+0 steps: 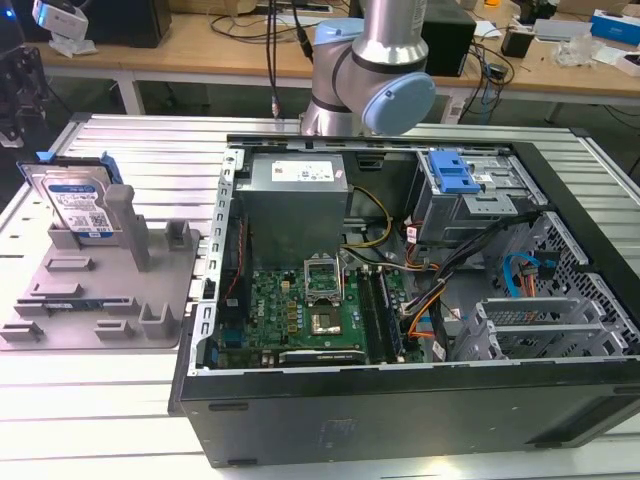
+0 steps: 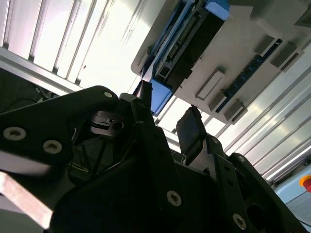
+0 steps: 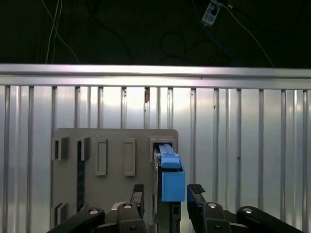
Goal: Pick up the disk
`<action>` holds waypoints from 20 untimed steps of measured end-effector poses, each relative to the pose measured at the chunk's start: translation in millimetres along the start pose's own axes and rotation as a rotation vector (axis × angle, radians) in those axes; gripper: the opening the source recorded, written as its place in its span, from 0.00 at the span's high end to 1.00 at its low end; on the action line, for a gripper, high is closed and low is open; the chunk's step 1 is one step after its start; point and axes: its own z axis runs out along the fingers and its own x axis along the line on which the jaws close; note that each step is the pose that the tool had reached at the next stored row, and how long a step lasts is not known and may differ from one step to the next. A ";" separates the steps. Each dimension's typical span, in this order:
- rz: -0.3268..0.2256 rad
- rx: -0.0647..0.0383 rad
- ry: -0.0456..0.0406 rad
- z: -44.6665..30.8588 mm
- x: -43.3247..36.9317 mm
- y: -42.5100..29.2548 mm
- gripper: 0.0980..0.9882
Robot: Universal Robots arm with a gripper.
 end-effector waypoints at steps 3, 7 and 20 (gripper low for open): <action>0.000 0.000 0.0001 3.1 -0.1 -0.1 0.57; 0.000 0.000 0.0000 5.8 -0.6 -0.2 0.57; 0.000 0.000 0.0001 17.6 -4.8 -0.1 0.57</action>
